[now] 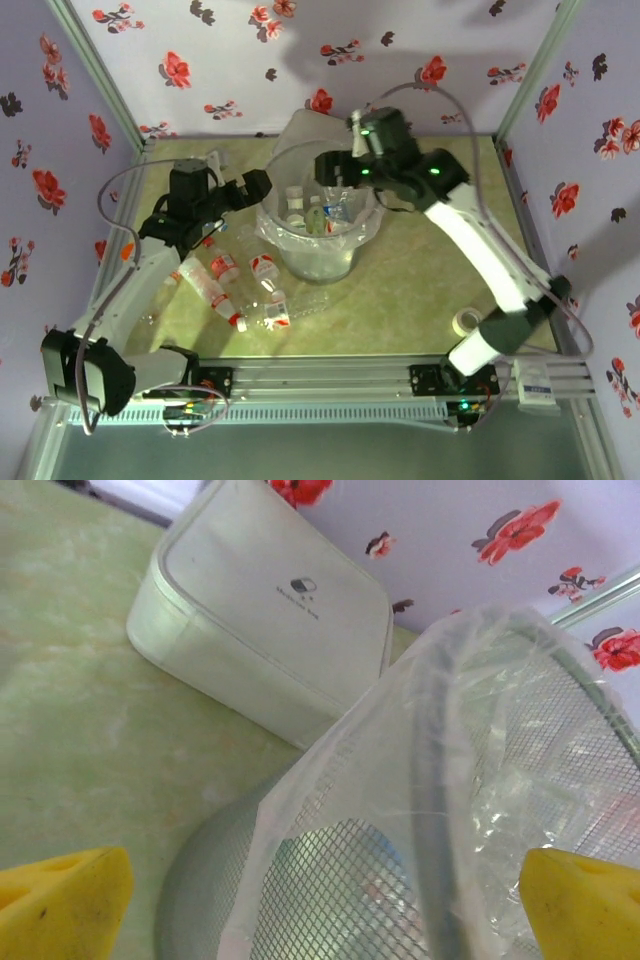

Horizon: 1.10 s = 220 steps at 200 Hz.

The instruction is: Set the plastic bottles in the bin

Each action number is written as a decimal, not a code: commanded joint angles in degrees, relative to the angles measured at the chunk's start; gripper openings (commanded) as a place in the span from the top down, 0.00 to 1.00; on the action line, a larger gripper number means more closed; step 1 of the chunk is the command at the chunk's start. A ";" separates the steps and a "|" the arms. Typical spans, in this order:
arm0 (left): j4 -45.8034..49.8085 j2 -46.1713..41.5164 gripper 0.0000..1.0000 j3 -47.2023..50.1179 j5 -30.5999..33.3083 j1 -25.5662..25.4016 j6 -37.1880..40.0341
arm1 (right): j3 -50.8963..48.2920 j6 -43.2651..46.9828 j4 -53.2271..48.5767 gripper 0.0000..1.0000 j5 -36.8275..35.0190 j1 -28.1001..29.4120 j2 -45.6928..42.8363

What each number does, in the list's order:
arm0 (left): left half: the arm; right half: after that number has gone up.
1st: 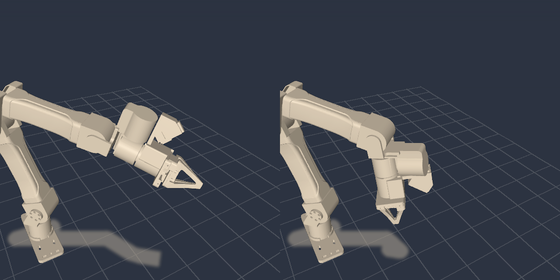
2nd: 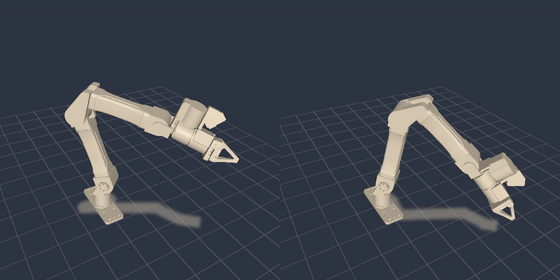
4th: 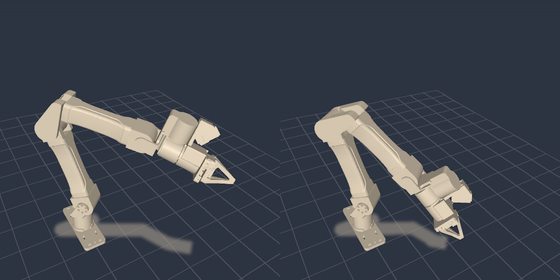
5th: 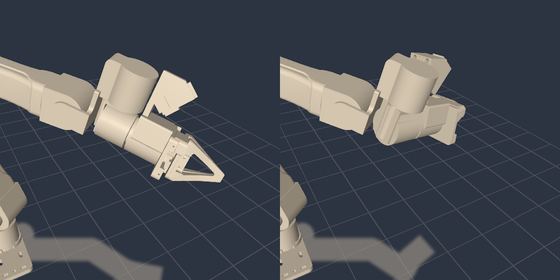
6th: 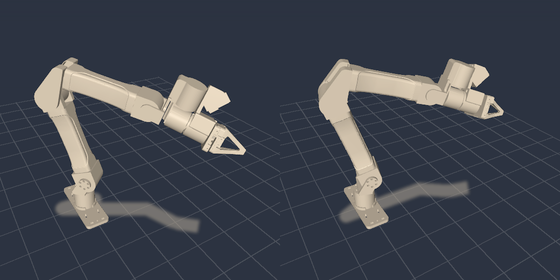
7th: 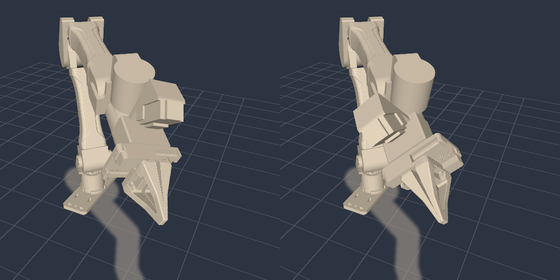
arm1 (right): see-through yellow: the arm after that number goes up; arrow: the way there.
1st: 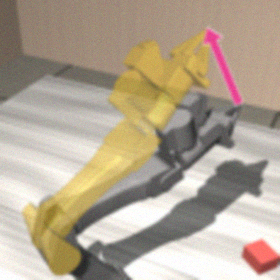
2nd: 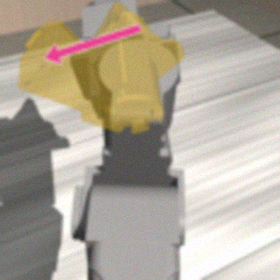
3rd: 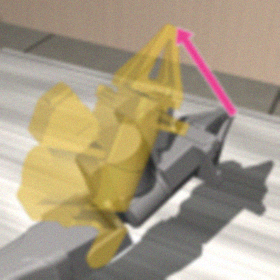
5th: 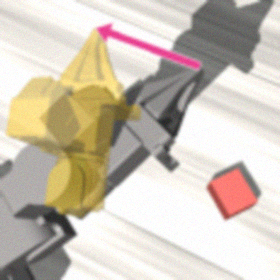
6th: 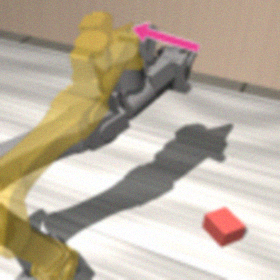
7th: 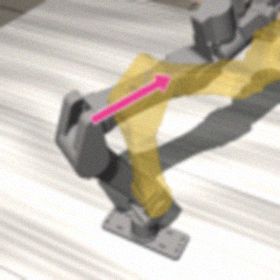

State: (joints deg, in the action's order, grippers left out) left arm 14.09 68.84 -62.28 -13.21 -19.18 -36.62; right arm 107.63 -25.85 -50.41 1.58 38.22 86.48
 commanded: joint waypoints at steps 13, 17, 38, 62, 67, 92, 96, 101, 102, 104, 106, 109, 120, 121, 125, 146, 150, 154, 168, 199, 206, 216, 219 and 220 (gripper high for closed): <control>7.54 -3.60 0.00 -5.52 5.07 1.94 5.06 | -11.07 -1.79 2.86 0.15 -0.51 -7.28 -6.51; 8.16 -3.83 0.00 -5.97 5.67 2.22 5.14 | -12.47 -2.13 3.38 0.15 -0.30 -7.98 -7.20; 12.53 -4.15 0.00 -8.38 8.61 5.07 4.53 | -18.07 -3.37 4.54 0.15 0.69 -11.33 -10.29; 14.26 -3.83 0.00 -8.07 9.04 10.43 3.56 | -22.23 -3.44 4.24 0.15 1.99 -14.21 -12.60; 14.45 -3.20 0.00 -7.96 9.40 11.58 3.18 | -22.98 -3.40 4.14 0.15 2.18 -14.66 -13.04; 12.40 0.50 0.00 -6.14 10.54 15.99 3.94 | -26.57 -3.13 3.11 0.14 1.40 -16.34 -15.14; 11.93 1.23 0.00 -5.96 10.74 16.52 3.67 | -27.22 -3.15 2.90 0.14 0.99 -16.57 -15.65; 11.34 2.16 0.00 -5.76 10.84 17.18 3.42 | -27.92 -3.15 2.58 0.14 0.41 -16.91 -16.20; 11.24 2.34 0.00 -5.75 10.84 17.30 3.36 | -28.09 -3.16 2.55 0.14 0.29 -16.93 -16.36; 11.10 2.75 0.00 -5.70 10.88 17.57 3.21 | -28.45 -3.14 2.46 0.14 0.09 -17.12 -16.63; 10.82 3.18 0.00 -5.60 10.96 17.77 3.11 | -28.73 -3.15 2.41 0.14 -0.02 -17.25 -16.96; 10.53 3.81 0.00 -5.57 11.12 18.07 2.95 | -29.11 -3.22 2.34 0.14 -0.27 -17.50 -17.40; 9.71 6.39 0.00 -5.95 11.91 19.02 2.53 | -31.24 -3.43 2.50 0.13 -0.61 -18.30 -19.23; 9.68 6.66 0.00 -5.98 12.12 19.10 2.44 | -31.42 -3.43 2.55 0.13 -0.61 -18.41 -19.41; 9.69 7.71 0.00 -6.28 12.81 19.32 2.16 | -32.22 -3.48 2.65 0.13 -0.62 -18.70 -20.05; 10.78 13.25 0.00 -8.68 16.67 19.75 0.82 | -35.70 -3.42 1.93 0.13 -0.70 -20.65 -23.13; 11.12 14.24 0.00 -9.30 17.14 19.71 0.48 | -36.11 -3.42 1.55 0.13 -0.70 -21.17 -23.61; 11.26 15.16 0.00 -9.76 17.37 19.72 0.22 | -36.53 -3.34 1.12 0.13 -0.72 -21.58 -24.17; 11.48 18.23 0.00 -10.94 18.41 19.71 -1.05 | -38.15 -3.02 0.03 0.13 -1.01 -22.84 -26.07; 15.31 26.31 0.00 -16.09 22.52 19.71 -2.60 | -40.45 -2.18 -1.30 0.13 -0.20 -25.66 -28.99; 17.01 28.57 0.00 -17.75 22.77 19.78 -2.79 | -40.60 -2.00 -1.59 0.13 -0.09 -26.06 -29.31; 19.67 31.43 0.00 -20.52 22.72 19.71 -3.20 | -40.75 -1.88 -1.77 0.13 0.08 -26.62 -29.68; 20.41 32.31 0.00 -21.23 22.51 19.64 -3.16 | -40.80 -1.89 -1.81 0.13 0.13 -26.67 -29.75; 20.61 32.58 0.00 -21.44 22.43 19.63 -3.09 | -40.78 -1.91 -1.80 0.13 0.15 -26.73 -29.77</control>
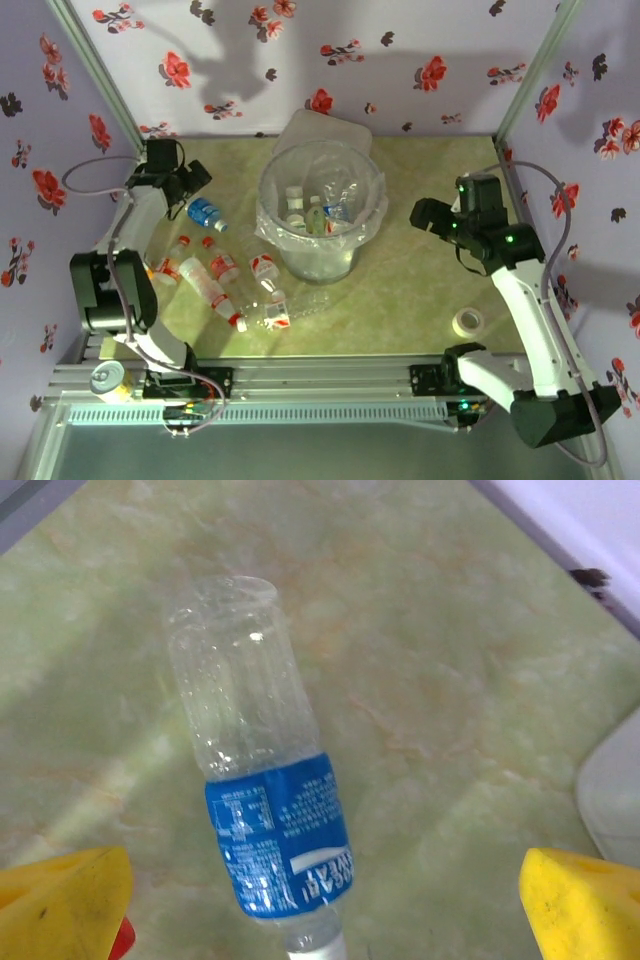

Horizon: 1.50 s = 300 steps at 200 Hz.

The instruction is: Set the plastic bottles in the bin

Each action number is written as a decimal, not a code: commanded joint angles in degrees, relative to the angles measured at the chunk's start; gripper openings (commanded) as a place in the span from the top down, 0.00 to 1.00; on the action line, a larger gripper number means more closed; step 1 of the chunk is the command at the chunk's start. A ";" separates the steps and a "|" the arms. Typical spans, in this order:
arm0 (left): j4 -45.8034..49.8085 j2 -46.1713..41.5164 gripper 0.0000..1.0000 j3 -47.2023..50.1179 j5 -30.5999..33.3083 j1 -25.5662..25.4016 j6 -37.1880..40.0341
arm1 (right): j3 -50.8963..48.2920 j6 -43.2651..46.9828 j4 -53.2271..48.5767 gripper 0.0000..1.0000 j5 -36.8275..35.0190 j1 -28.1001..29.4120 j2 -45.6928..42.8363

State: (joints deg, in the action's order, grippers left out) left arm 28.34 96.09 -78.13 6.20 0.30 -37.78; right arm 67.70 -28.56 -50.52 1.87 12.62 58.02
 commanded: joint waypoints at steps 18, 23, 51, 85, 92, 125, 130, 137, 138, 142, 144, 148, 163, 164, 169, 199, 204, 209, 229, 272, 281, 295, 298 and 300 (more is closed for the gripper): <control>7.80 8.08 0.00 -6.93 2.75 0.12 -2.31 | -0.82 0.80 -1.52 0.13 0.37 -1.50 -1.52; 7.20 8.42 0.01 -6.40 2.77 0.13 -2.88 | -0.87 0.74 -1.43 0.13 0.52 -1.53 -1.65; 4.19 10.59 0.04 -4.01 2.61 0.14 -5.50 | -1.43 0.17 -0.72 0.13 1.16 -1.57 -2.00; 2.80 13.60 0.07 -3.55 1.51 0.14 -6.99 | -2.02 -0.05 -0.87 0.13 1.60 -1.63 -2.46; 2.32 14.16 0.09 -3.32 1.11 0.15 -7.51 | -2.22 -0.22 -0.68 0.13 1.73 -1.61 -2.64; 0.35 16.78 0.18 -2.16 -0.75 0.06 -9.59 | -2.61 -1.12 0.79 0.13 3.14 -1.71 -3.60; 0.16 17.05 0.19 -2.04 -0.82 0.06 -9.76 | -2.61 -1.26 1.03 0.13 3.51 -1.68 -3.78; 0.06 17.36 0.20 -1.86 -0.84 0.06 -9.94 | -2.53 -1.46 1.50 0.13 4.12 -1.78 -3.80; 0.01 17.45 0.20 -1.81 -0.79 0.06 -9.90 | -2.51 -1.48 1.53 0.13 4.20 -1.75 -3.84; -0.10 17.61 0.20 -1.72 -0.75 0.09 -9.99 | -2.43 -1.52 1.70 0.13 4.54 -1.78 -3.80; -0.16 17.67 0.20 -1.64 -0.81 0.07 -9.96 | -2.45 -1.57 1.82 0.13 4.76 -1.74 -3.79; -0.21 17.81 0.20 -1.55 -0.75 0.06 -10.03 | -2.36 -1.59 2.04 0.13 5.07 -1.77 -3.83; -0.39 18.48 0.25 -1.49 -0.71 0.09 -9.98 | -2.48 -1.90 3.07 0.13 6.39 -1.90 -3.84; -0.39 18.54 0.25 -1.45 -0.68 0.16 -10.00 | -2.48 -1.97 3.20 0.13 6.48 -1.85 -3.86; -0.39 18.67 0.27 -1.50 -0.68 0.15 -9.97 | -2.61 -2.21 3.56 0.13 6.92 -1.84 -3.95; -0.39 18.98 0.33 -1.81 -0.75 0.10 -9.90 | -2.84 -3.17 5.35 0.13 9.19 -1.91 -4.32; -0.36 18.69 0.34 -1.77 -0.79 0.08 -9.86 | -2.88 -3.22 5.42 0.13 9.41 -1.91 -4.45; -0.38 18.38 0.35 -1.76 -0.79 0.06 -9.78 | -2.99 -3.41 5.56 0.13 9.62 -1.92 -4.50; 0.10 16.45 0.36 -2.07 -0.69 0.08 -9.51 | -3.52 -3.96 7.01 0.13 11.11 -2.00 -4.98; 0.62 7.73 0.36 -0.37 1.03 -0.12 -9.02 | -6.34 -7.29 13.35 0.13 17.07 -2.03 -5.05; 0.90 5.67 0.36 -0.36 1.02 -0.28 -8.51 | -6.51 -7.73 13.99 0.13 17.14 -2.07 -4.85; 1.60 2.48 0.37 -0.77 1.06 -0.57 -7.72 | -6.31 -8.09 14.43 0.13 16.95 -2.06 -4.45; 1.82 1.71 0.37 -0.94 1.03 -0.76 -7.59 | -6.32 -8.21 14.60 0.13 16.94 -2.02 -4.35; 1.99 1.26 0.36 -1.07 1.04 -0.85 -7.55 | -6.30 -8.32 14.80 0.13 16.94 -2.02 -4.30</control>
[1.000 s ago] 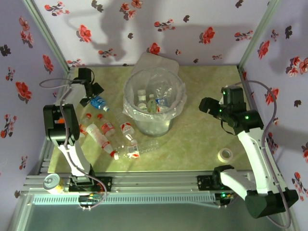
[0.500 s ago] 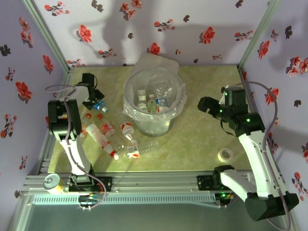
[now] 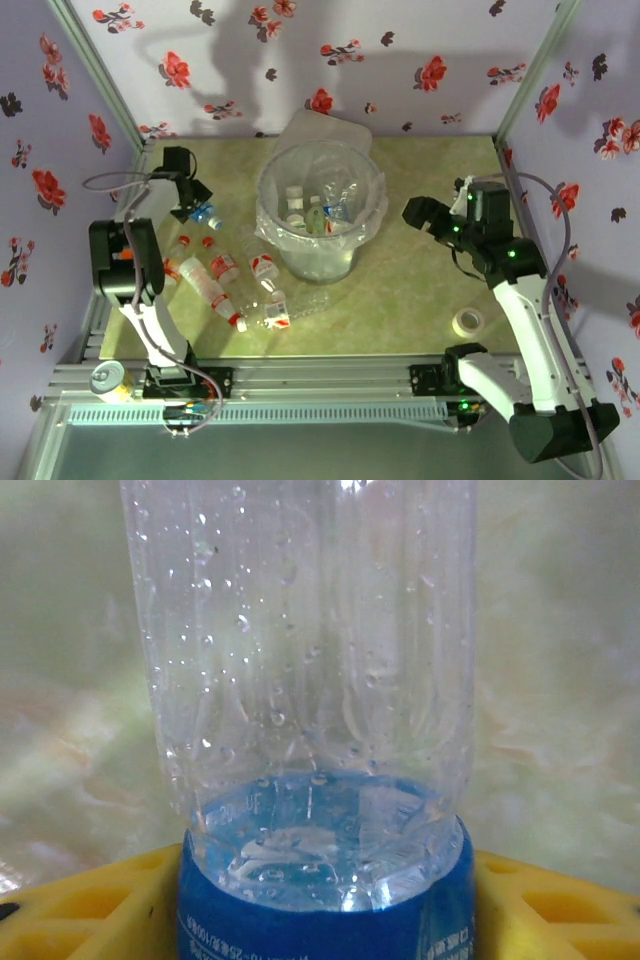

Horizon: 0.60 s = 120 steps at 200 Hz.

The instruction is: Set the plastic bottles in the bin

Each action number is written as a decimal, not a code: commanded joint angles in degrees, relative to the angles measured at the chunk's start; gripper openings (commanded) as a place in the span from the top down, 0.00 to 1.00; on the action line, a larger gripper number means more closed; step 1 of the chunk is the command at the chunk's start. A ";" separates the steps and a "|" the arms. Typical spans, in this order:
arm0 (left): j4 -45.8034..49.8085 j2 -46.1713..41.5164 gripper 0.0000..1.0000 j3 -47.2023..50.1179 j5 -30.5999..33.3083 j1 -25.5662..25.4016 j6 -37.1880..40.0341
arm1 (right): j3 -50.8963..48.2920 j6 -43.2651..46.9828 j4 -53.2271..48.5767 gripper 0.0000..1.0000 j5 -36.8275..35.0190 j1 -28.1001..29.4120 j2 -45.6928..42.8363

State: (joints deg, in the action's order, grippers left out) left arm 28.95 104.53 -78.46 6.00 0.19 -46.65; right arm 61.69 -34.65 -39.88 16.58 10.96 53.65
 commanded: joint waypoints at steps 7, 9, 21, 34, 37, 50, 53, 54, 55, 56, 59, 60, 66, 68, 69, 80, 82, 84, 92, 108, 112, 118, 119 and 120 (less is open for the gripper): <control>2.06 -9.01 0.37 -1.25 1.21 -1.11 1.65 | -0.26 -2.66 4.81 0.13 2.31 -0.32 0.26; 2.18 -9.59 0.37 -1.43 1.21 -1.25 1.79 | -0.26 -2.76 4.94 0.14 2.32 -0.35 0.28; 2.77 -13.31 0.37 -2.32 1.36 -2.29 2.83 | -0.42 -3.61 6.15 0.13 2.44 -0.34 0.44; 3.28 -17.52 0.40 -3.75 1.64 -3.79 4.29 | -0.86 -4.55 7.51 0.13 2.47 -0.36 0.58; 3.42 -18.46 0.40 -4.18 1.69 -4.32 4.80 | -1.07 -4.77 7.90 0.14 2.53 -0.33 0.57; 3.79 -22.66 0.42 -5.89 3.05 -7.31 7.59 | -1.74 -5.86 9.58 0.13 3.06 -0.35 0.78; 3.75 -23.42 0.42 -6.28 3.39 -8.14 8.30 | -2.04 -6.17 10.27 0.13 3.48 -0.25 1.01; 3.70 -23.77 0.42 -6.41 3.49 -8.43 8.40 | -2.04 -6.17 10.27 0.13 3.48 -0.25 1.01; 3.68 -24.11 0.43 -6.51 3.58 -8.74 8.72 | -2.11 -6.32 10.44 0.13 3.56 -0.29 1.02; 3.67 -24.42 0.43 -6.66 3.62 -9.04 8.97 | -2.15 -6.45 10.61 0.13 3.73 -0.31 1.11; 3.58 -25.25 0.43 -7.01 3.85 -9.89 9.57 | -2.37 -6.82 11.16 0.13 4.18 -0.28 1.23; 3.53 -25.51 0.43 -7.12 3.89 -10.23 9.78 | -2.50 -6.95 11.37 0.13 4.26 -0.26 1.30; 3.36 -26.81 0.44 -7.87 4.23 -12.00 10.84 | -2.97 -7.82 12.73 0.13 5.30 -0.30 1.63; 3.32 -27.31 0.44 -8.16 4.27 -12.61 11.18 | -3.11 -8.15 13.25 0.13 5.70 -0.25 1.77; 3.31 -27.51 0.44 -8.32 4.28 -12.77 11.34 | -3.22 -8.33 13.51 0.13 5.94 -0.25 1.88; 2.88 -29.29 0.44 -9.63 4.31 -16.14 12.89 | -4.19 -10.26 16.50 0.13 8.18 -0.24 2.66; 2.87 -29.54 0.44 -9.90 4.35 -16.81 13.19 | -4.36 -10.61 17.20 0.13 8.60 -0.24 2.79; 2.87 -29.69 0.44 -10.10 4.48 -17.33 13.30 | -4.56 -11.03 17.77 0.13 9.12 -0.24 2.98; 3.07 -30.40 0.45 -11.29 4.46 -19.60 13.74 | -5.19 -12.46 20.11 0.13 10.62 -0.26 3.52; 3.99 -30.57 0.47 -13.91 4.59 -24.25 14.92 | -5.85 -14.47 23.23 0.13 12.52 -0.25 4.53; 4.01 -30.46 0.47 -14.42 4.70 -25.60 15.32 | -6.01 -14.75 23.73 0.13 12.73 -0.26 4.64; 3.88 -30.21 0.48 -15.12 5.09 -27.62 16.03 | -6.13 -15.03 24.27 0.13 12.72 -0.25 4.71; 3.86 -30.15 0.48 -15.22 5.17 -28.01 16.18 | -6.14 -15.06 24.29 0.13 12.66 -0.29 4.75; 3.85 -30.12 0.48 -15.32 5.25 -28.38 16.34 | -6.19 -15.08 24.35 0.13 12.68 -0.26 4.78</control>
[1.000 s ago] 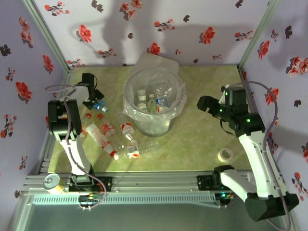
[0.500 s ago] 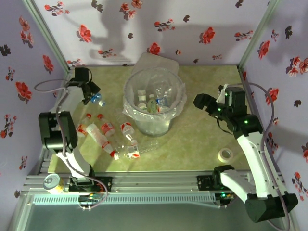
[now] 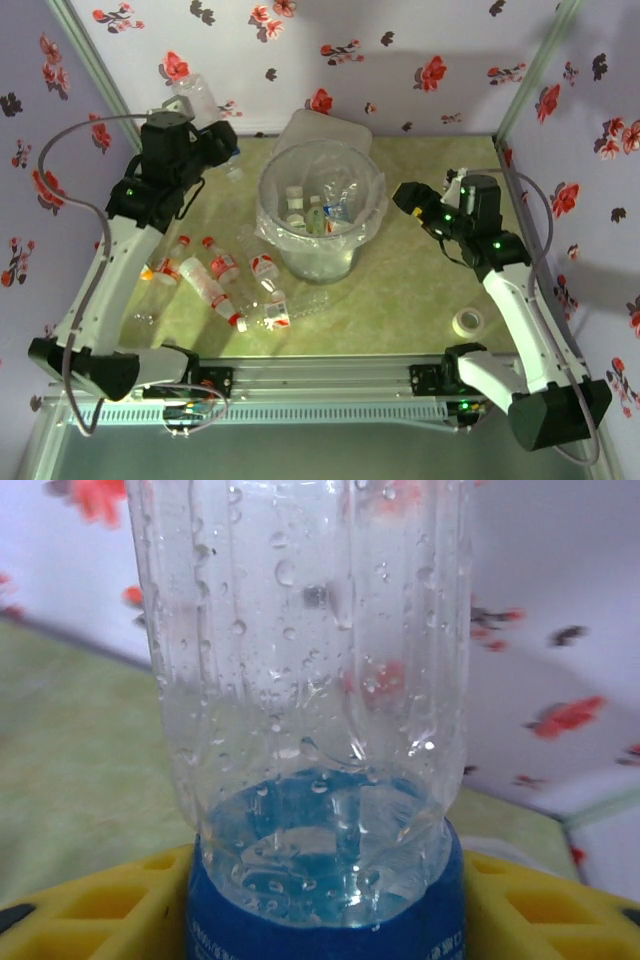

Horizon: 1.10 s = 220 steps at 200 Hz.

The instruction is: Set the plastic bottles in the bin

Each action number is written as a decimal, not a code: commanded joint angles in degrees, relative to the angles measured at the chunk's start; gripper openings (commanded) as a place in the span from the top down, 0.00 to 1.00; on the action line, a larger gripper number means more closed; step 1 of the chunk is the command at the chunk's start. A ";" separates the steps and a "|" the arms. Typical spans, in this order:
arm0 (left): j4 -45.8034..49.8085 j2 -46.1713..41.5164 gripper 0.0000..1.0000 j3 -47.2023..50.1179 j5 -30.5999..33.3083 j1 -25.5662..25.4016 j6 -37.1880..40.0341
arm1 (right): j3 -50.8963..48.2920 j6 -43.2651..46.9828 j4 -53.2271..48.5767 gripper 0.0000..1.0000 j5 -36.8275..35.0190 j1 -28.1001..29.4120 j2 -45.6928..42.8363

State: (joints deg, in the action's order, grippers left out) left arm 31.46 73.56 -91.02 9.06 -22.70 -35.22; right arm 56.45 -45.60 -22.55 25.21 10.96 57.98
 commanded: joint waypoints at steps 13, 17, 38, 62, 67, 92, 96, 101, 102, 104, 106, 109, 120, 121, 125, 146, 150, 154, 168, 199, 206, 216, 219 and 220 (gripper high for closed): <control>1.32 2.41 0.48 -4.33 3.96 -10.45 7.66 | -1.07 -4.23 7.17 0.13 3.71 -0.25 0.42; 1.36 2.99 0.48 -4.69 4.59 -11.77 8.46 | -1.07 -4.23 7.21 0.13 3.67 -0.23 0.47; 2.43 7.20 0.48 -6.95 5.70 -16.92 10.22 | -1.16 -4.45 7.28 0.13 3.73 -0.23 0.56; 3.60 11.08 0.49 -7.66 6.41 -20.15 9.62 | -1.16 -4.58 6.67 0.13 3.76 -0.17 0.26; 3.61 11.68 0.49 -7.48 6.36 -20.63 9.30 | -1.17 -4.50 6.44 0.13 3.64 -0.20 0.14; 3.85 13.37 0.48 -5.26 6.58 -22.27 6.67 | -0.83 -3.63 4.95 0.12 2.87 -0.16 -0.04; 3.87 13.52 0.48 -4.74 6.60 -22.47 6.24 | -0.73 -3.53 4.84 0.12 2.78 -0.15 -0.04; 3.86 13.54 0.48 -4.03 6.67 -22.55 5.77 | -0.77 -3.44 4.71 0.12 2.80 -0.17 0.08; 3.87 13.54 0.48 -3.92 6.72 -22.65 5.73 | -0.75 -3.44 4.75 0.12 2.81 -0.16 0.10; 3.82 13.54 0.48 -3.57 6.79 -22.65 5.44 | -0.73 -3.44 4.72 0.12 2.78 -0.15 0.18; 3.79 13.52 0.48 -3.33 6.83 -22.70 5.12 | -0.75 -3.44 4.75 0.12 2.75 -0.15 0.27; 3.66 13.54 0.48 -2.80 6.85 -22.74 4.75 | -0.73 -3.44 4.79 0.12 2.80 -0.19 0.31; 2.99 13.25 0.48 -0.75 7.08 -22.74 3.47 | -0.73 -3.44 5.06 0.12 2.72 -0.18 0.61; 2.90 13.22 0.47 -0.52 7.14 -22.79 3.35 | -0.73 -3.44 5.15 0.12 2.73 -0.16 0.67; 2.55 13.08 0.47 0.27 7.30 -22.83 2.89 | -0.74 -3.44 5.23 0.12 2.73 -0.19 0.79; 1.86 12.69 0.44 2.96 8.09 -22.83 1.83 | -0.72 -3.69 5.92 0.12 2.92 -0.21 1.34; 1.85 12.65 0.43 3.23 8.24 -22.83 1.74 | -0.72 -3.70 6.07 0.12 3.03 -0.23 1.38; 1.74 12.65 0.41 3.45 8.33 -22.87 1.59 | -0.72 -3.70 6.03 0.12 3.12 -0.17 1.50; 1.37 12.59 0.34 4.01 8.34 -22.83 1.85 | -0.89 -3.70 6.10 0.12 3.08 -0.17 1.57; 0.27 12.72 0.20 3.77 8.00 -22.93 3.68 | -1.42 -3.70 5.97 0.12 2.93 -0.22 1.59; 0.18 12.87 0.15 3.46 7.63 -22.92 4.14 | -1.49 -3.70 5.99 0.12 2.90 -0.20 1.60; 0.09 13.13 0.10 2.85 7.40 -22.92 4.66 | -1.59 -3.72 6.11 0.12 2.81 -0.15 1.61; 0.16 13.19 0.08 2.60 7.26 -22.94 4.84 | -1.61 -3.70 6.13 0.12 2.82 -0.20 1.56; 0.17 13.28 0.08 2.52 7.27 -22.93 4.91 | -1.61 -3.70 6.12 0.12 2.74 -0.22 1.54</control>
State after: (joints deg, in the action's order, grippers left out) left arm 32.91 87.55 -86.94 15.46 -45.30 -32.03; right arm 55.53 -49.19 -17.63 27.49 10.96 59.37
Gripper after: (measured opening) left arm 0.874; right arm 0.883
